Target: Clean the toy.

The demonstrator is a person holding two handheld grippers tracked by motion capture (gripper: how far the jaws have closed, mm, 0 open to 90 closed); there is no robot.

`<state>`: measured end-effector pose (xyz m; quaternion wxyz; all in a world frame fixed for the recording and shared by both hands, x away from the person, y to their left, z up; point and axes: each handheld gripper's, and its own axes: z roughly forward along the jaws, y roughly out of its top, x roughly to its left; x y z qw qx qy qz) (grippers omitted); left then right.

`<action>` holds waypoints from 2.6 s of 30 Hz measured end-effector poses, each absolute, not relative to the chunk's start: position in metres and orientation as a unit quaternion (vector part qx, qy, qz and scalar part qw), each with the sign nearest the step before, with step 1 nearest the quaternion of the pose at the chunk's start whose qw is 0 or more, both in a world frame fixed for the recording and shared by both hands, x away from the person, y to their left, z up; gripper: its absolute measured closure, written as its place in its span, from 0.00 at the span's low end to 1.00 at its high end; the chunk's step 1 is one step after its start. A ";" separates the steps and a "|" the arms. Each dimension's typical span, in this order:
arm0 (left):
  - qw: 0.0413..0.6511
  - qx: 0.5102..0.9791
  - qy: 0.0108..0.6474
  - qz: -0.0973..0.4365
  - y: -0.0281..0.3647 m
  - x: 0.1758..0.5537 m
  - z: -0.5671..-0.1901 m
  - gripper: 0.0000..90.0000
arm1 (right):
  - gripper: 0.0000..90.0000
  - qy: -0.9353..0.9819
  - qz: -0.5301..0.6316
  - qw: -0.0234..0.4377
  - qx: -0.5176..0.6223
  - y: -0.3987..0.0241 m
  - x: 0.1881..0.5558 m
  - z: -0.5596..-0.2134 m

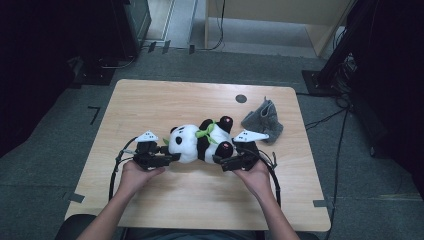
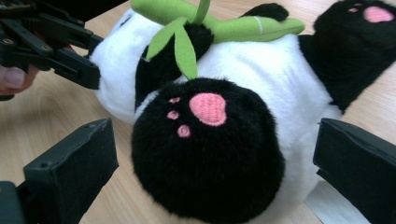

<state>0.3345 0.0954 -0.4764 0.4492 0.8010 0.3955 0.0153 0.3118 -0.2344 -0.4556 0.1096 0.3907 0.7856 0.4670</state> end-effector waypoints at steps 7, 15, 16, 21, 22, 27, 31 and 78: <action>0.456 0.796 0.398 0.014 0.095 0.335 -0.477 0.42 | 0.00 0.802 0.440 0.122 0.386 -0.222 0.318 -0.471; 0.466 0.788 0.402 0.004 0.093 0.338 -0.477 0.33 | 0.04 0.814 0.415 0.165 0.371 -0.216 0.318 -0.477; 0.467 0.788 0.401 0.004 0.093 0.338 -0.477 0.32 | 0.08 0.817 0.410 0.173 0.366 -0.216 0.318 -0.477; 0.458 0.803 0.382 0.012 0.091 0.339 -0.474 0.28 | 0.35 0.819 0.409 0.183 0.358 -0.221 0.318 -0.470; 0.461 0.802 0.380 0.009 0.092 0.339 -0.473 0.28 | 0.38 0.816 0.415 0.178 0.362 -0.223 0.319 -0.468; 0.480 0.799 0.362 0.003 0.099 0.339 -0.464 0.28 | 0.47 0.794 0.442 0.154 0.388 -0.237 0.324 -0.449; 0.494 0.805 0.329 0.018 0.106 0.334 -0.458 0.29 | 0.48 0.789 0.445 0.150 0.396 -0.247 0.323 -0.435; 0.527 0.780 0.331 -0.057 0.109 0.338 -0.454 0.58 | 0.19 0.765 0.506 0.084 0.389 -0.270 0.320 -0.420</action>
